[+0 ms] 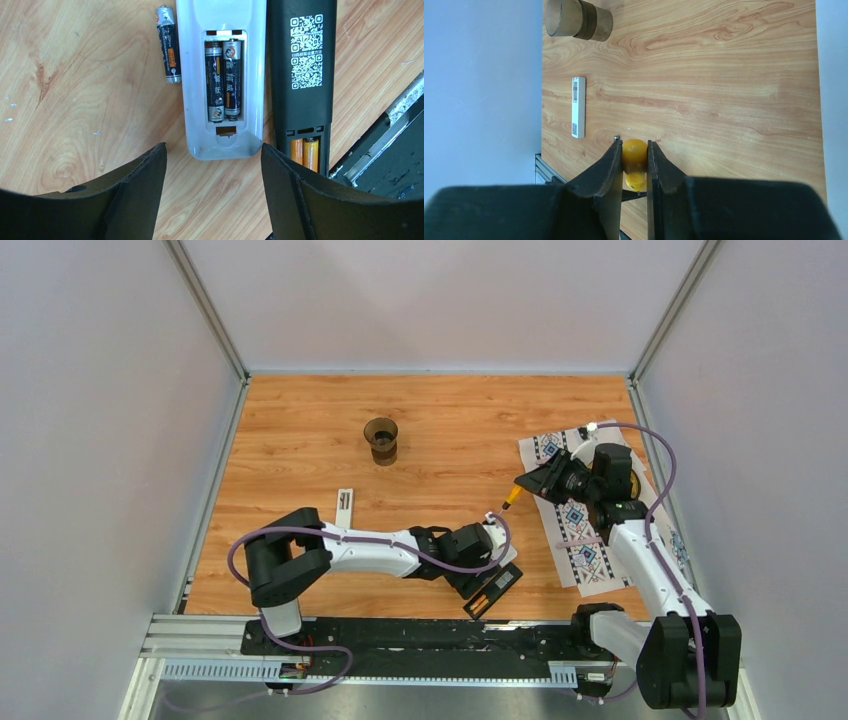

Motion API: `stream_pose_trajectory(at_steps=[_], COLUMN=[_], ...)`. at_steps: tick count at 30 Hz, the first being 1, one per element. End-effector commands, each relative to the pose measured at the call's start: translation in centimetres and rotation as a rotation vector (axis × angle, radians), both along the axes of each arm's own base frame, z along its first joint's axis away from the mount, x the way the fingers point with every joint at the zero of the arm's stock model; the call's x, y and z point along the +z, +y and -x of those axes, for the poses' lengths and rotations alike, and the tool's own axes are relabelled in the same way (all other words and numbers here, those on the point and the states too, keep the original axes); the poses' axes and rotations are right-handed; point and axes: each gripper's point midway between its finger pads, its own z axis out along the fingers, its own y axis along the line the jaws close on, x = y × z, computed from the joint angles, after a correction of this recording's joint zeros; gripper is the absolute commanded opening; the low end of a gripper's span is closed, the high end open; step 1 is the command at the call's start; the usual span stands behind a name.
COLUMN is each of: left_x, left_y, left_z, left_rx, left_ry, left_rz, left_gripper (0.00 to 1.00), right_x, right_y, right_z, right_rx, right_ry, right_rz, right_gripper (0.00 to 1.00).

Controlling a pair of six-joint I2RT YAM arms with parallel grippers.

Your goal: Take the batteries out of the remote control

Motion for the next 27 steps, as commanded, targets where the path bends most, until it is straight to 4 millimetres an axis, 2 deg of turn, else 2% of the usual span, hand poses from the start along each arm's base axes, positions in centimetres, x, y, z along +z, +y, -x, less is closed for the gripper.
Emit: stream_pose_trajectory(at_steps=[1, 7, 12, 15, 19, 23, 26, 27], left_x=[0.8, 0.1, -0.8, -1.0, -1.0, 0.5, 2.8, 4.4], left_y=[-1.7, -1.9, -1.4, -1.4, -1.4, -1.6, -2.1, -2.1], left_z=[-0.2, -0.7, -1.8, -2.1, -2.2, -2.4, -2.6, -2.8], left_rx=[-0.03, -0.018, 0.01, 0.011, 0.011, 0.019, 0.02, 0.029], left_ry=[-0.033, -0.058, -0.106, -0.117, -0.119, -0.14, -0.16, -0.173], left_rz=[0.038, 0.007, -0.068, -0.092, -0.091, -0.06, -0.008, 0.026], left_gripper=[0.75, 0.75, 0.68, 0.55, 0.29, 0.21, 0.16, 0.16], right_x=[1.2, 1.0, 0.9, 0.9, 0.9, 0.8, 1.2, 1.3], right_y=[-0.2, -0.3, -0.4, -0.4, -0.4, -0.4, -0.4, -0.4], right_z=[0.0, 0.0, -0.1, -0.1, -0.1, -0.1, -0.2, -0.2], right_rx=[0.01, 0.003, 0.003, 0.001, 0.002, 0.003, 0.003, 0.005], right_ry=[-0.049, -0.043, -0.041, -0.04, -0.042, -0.037, -0.048, -0.045], right_rz=[0.005, 0.007, 0.009, 0.009, 0.011, 0.008, 0.007, 0.007], right_gripper=[0.0, 0.0, 0.0, 0.0, 0.0, 0.0, 0.0, 0.0])
